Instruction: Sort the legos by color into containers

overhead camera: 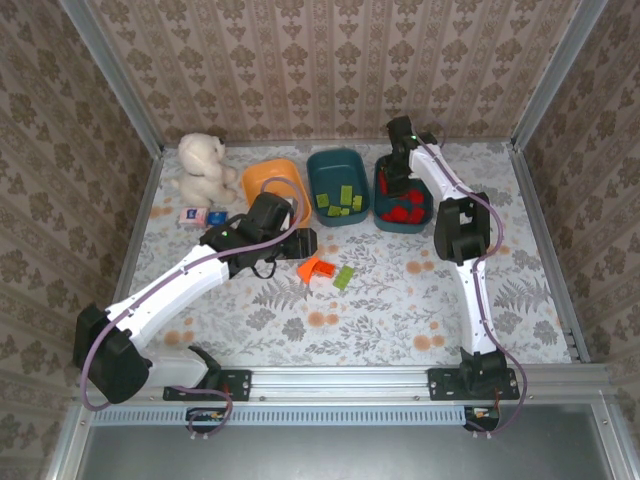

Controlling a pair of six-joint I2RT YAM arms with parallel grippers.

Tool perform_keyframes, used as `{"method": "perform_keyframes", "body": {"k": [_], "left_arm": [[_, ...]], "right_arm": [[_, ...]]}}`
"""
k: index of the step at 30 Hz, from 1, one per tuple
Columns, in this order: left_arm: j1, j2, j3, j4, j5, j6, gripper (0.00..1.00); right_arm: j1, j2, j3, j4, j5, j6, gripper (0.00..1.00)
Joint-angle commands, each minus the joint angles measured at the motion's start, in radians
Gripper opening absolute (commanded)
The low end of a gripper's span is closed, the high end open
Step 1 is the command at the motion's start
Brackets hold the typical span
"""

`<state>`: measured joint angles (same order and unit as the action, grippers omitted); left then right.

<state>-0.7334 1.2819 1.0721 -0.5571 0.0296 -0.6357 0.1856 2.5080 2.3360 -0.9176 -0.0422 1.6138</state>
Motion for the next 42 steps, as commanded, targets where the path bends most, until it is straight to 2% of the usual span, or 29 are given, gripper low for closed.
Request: {"method": "perform_keyframes", "body": {"k": [1, 5, 11, 20, 22, 25, 27, 28, 31, 33, 37, 39, 42], "left_arm": [[-0.004, -0.016, 0.014, -0.024, -0.016, 0.002, 0.63], [0.0, -0.024, 0.011, -0.028, -0.017, 0.004, 0.63], [0.002, -0.023, 0.009, -0.028, -0.016, 0.004, 0.64], [0.006, -0.034, -0.004, -0.043, -0.028, -0.014, 0.65], [0.022, -0.045, -0.015, -0.063, -0.024, -0.012, 0.65], [0.057, -0.055, -0.041, -0.081, 0.023, 0.032, 0.65], [0.063, -0.047, -0.051, -0.115, 0.02, 0.095, 0.65], [0.063, -0.039, -0.061, -0.122, 0.023, 0.129, 0.64], [0.063, -0.007, -0.084, -0.118, 0.044, 0.227, 0.63], [0.062, 0.025, -0.091, -0.107, 0.051, 0.287, 0.63], [0.057, 0.109, -0.102, -0.067, 0.063, 0.4, 0.65], [0.045, 0.161, -0.093, -0.053, 0.058, 0.447, 0.66], [0.017, 0.242, -0.059, -0.05, 0.042, 0.511, 0.66]], "right_arm": [[-0.005, 0.026, 0.044, -0.07, -0.028, 0.058, 0.64], [-0.005, 0.025, 0.046, -0.074, -0.032, 0.05, 0.68], [-0.003, -0.002, 0.055, -0.069, -0.022, 0.019, 0.8], [0.001, -0.14, 0.077, -0.073, 0.064, -0.061, 0.82], [0.012, -0.195, 0.074, -0.048, 0.091, -0.135, 0.8], [0.053, -0.296, 0.05, -0.014, 0.135, -0.355, 0.79], [0.099, -0.393, -0.055, 0.045, 0.146, -0.527, 0.77], [0.13, -0.466, -0.161, 0.106, 0.142, -0.616, 0.77], [0.226, -0.728, -0.57, 0.357, 0.054, -0.847, 0.79], [0.276, -0.876, -0.806, 0.448, -0.048, -0.938, 0.8], [0.33, -1.174, -1.219, 0.479, -0.237, -0.969, 0.81], [0.334, -1.309, -1.357, 0.458, -0.299, -0.963, 0.82], [0.335, -1.466, -1.456, 0.352, -0.319, -0.959, 0.83]]}}
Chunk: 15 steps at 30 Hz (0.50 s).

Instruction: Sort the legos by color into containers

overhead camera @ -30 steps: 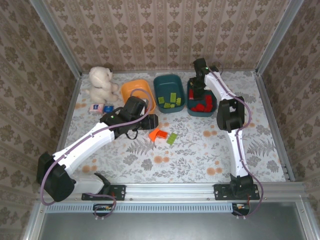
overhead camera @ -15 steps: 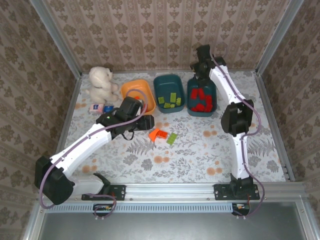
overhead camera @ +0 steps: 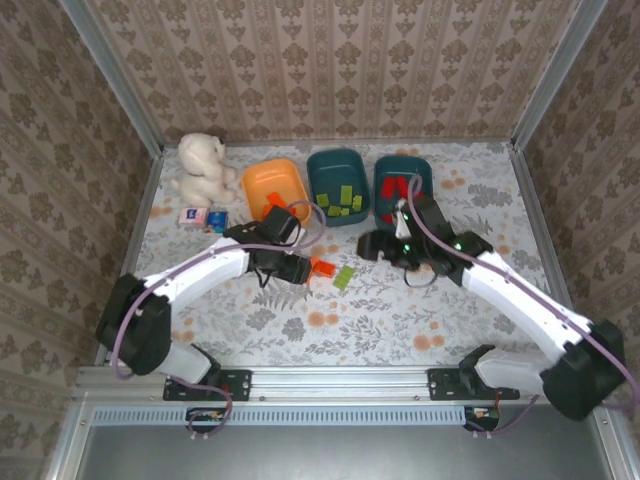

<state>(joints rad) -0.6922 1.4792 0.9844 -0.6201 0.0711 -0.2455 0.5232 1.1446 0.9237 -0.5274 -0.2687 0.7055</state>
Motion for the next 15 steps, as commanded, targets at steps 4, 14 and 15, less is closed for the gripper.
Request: {"method": "perform_keyframes", "body": {"k": [4, 14, 15], "left_arm": [[-0.038, 0.143, 0.062, 0.022, -0.039, 0.164, 0.69], [-0.039, 0.261, 0.12, 0.044, -0.09, 0.2, 0.74], [-0.039, 0.27, 0.125, 0.048, -0.085, 0.204, 0.73]], "right_arm": [[-0.018, -0.188, -0.042, -0.15, -0.066, -0.073, 0.84], [-0.026, -0.185, -0.006, -0.165, -0.06, -0.057, 0.84], [-0.026, -0.186, -0.006, -0.168, -0.06, -0.06, 0.84]]}}
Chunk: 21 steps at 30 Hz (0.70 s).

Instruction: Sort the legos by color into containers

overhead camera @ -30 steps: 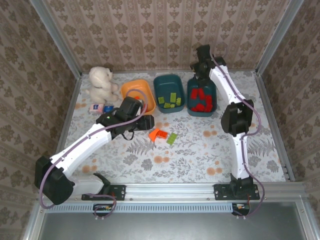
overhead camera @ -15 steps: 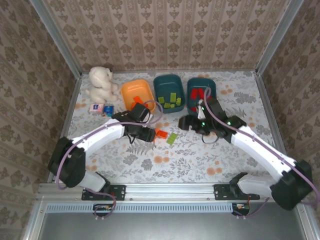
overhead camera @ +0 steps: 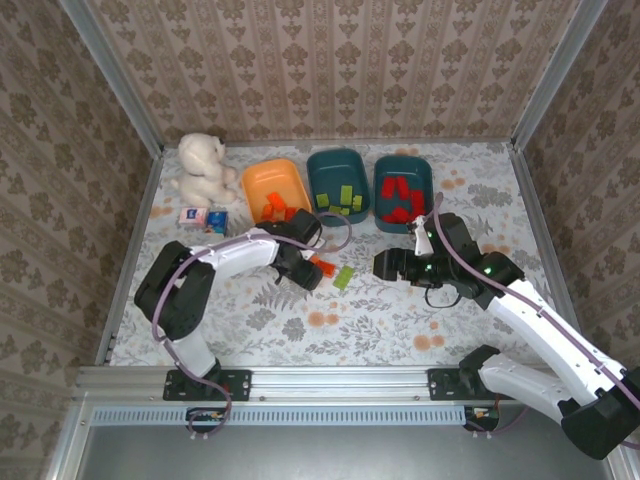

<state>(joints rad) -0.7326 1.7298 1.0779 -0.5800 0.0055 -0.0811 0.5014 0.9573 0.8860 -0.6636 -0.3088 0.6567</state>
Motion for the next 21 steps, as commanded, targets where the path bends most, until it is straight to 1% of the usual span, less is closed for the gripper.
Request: {"method": "perform_keyframes", "body": {"k": [1, 3, 7, 8, 11, 13, 16, 18, 21], "left_arm": [[0.001, 0.031, 0.035, 0.009, -0.012, 0.044, 0.72], [0.0, 0.056, 0.049, 0.004, -0.006, 0.056, 0.67], [0.002, 0.073, 0.06, 0.003, -0.005, 0.066, 0.48], [0.001, 0.072, 0.058, 0.003, -0.006, 0.066, 0.45], [0.001, 0.067, 0.056, 0.0, -0.014, 0.069, 0.42], [0.001, 0.057, 0.053, -0.003, -0.026, 0.069, 0.35], [0.003, 0.015, 0.051, -0.015, -0.055, 0.057, 0.29], [0.011, -0.028, 0.058, -0.031, -0.066, 0.036, 0.29], [0.049, -0.101, 0.097, -0.078, -0.071, -0.011, 0.28]], "right_arm": [[-0.004, 0.002, 0.033, -0.037, -0.017, -0.012, 0.84], [-0.006, 0.004, 0.037, -0.041, -0.017, -0.015, 0.84], [-0.008, 0.015, 0.046, -0.044, -0.012, -0.017, 0.84], [-0.01, 0.018, 0.047, -0.044, -0.01, -0.017, 0.84], [-0.012, 0.026, 0.048, -0.039, -0.009, -0.014, 0.84], [-0.014, 0.03, 0.049, -0.035, -0.01, -0.012, 0.84], [-0.015, 0.035, 0.056, -0.033, -0.009, -0.012, 0.84], [-0.015, 0.038, 0.064, -0.036, -0.008, -0.018, 0.83], [-0.014, 0.04, 0.084, -0.048, -0.002, -0.028, 0.83]]}}
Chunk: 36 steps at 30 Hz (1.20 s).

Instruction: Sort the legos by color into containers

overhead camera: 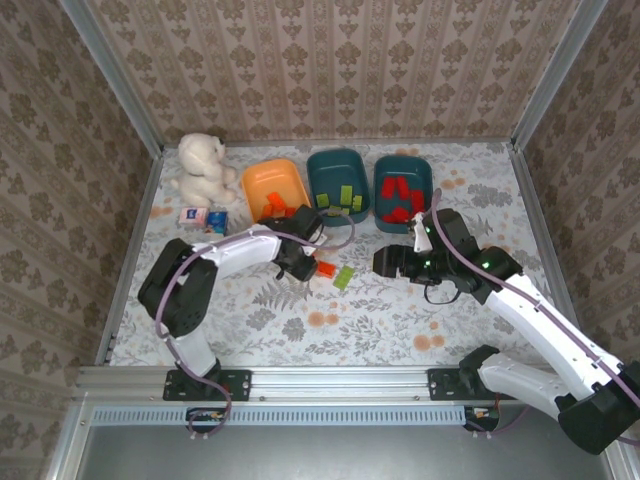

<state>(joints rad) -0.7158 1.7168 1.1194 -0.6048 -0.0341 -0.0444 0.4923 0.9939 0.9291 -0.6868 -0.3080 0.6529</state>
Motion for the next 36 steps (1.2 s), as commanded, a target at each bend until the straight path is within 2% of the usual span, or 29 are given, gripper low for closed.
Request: {"method": "perform_keyframes", "body": {"k": [1, 6, 9, 16, 23, 30, 36], "left_arm": [[0.05, -0.111, 0.078, -0.071, -0.03, -0.061, 0.28], [0.157, -0.132, 0.216, -0.096, -0.01, -0.096, 0.28], [0.219, -0.041, 0.327, -0.086, -0.007, -0.098, 0.28], [0.345, 0.242, 0.606, -0.076, -0.08, -0.16, 0.28], [0.389, 0.455, 0.784, -0.06, -0.187, -0.248, 0.28], [0.417, 0.646, 0.995, -0.104, -0.157, -0.286, 0.29], [0.413, 0.732, 1.117, -0.2, -0.197, -0.335, 0.29]], "right_arm": [[-0.006, 0.005, 0.05, -0.027, -0.002, -0.028, 0.83], [-0.004, 0.059, 0.105, -0.012, -0.028, -0.045, 0.82], [-0.002, 0.123, 0.136, 0.041, -0.061, -0.044, 0.82], [0.012, 0.321, 0.298, 0.078, -0.092, -0.065, 0.82], [0.012, 0.422, 0.376, 0.085, -0.117, -0.061, 0.82], [0.012, 0.421, 0.349, 0.086, -0.128, -0.052, 0.82], [0.01, 0.42, 0.339, 0.074, -0.124, -0.058, 0.82]]}}
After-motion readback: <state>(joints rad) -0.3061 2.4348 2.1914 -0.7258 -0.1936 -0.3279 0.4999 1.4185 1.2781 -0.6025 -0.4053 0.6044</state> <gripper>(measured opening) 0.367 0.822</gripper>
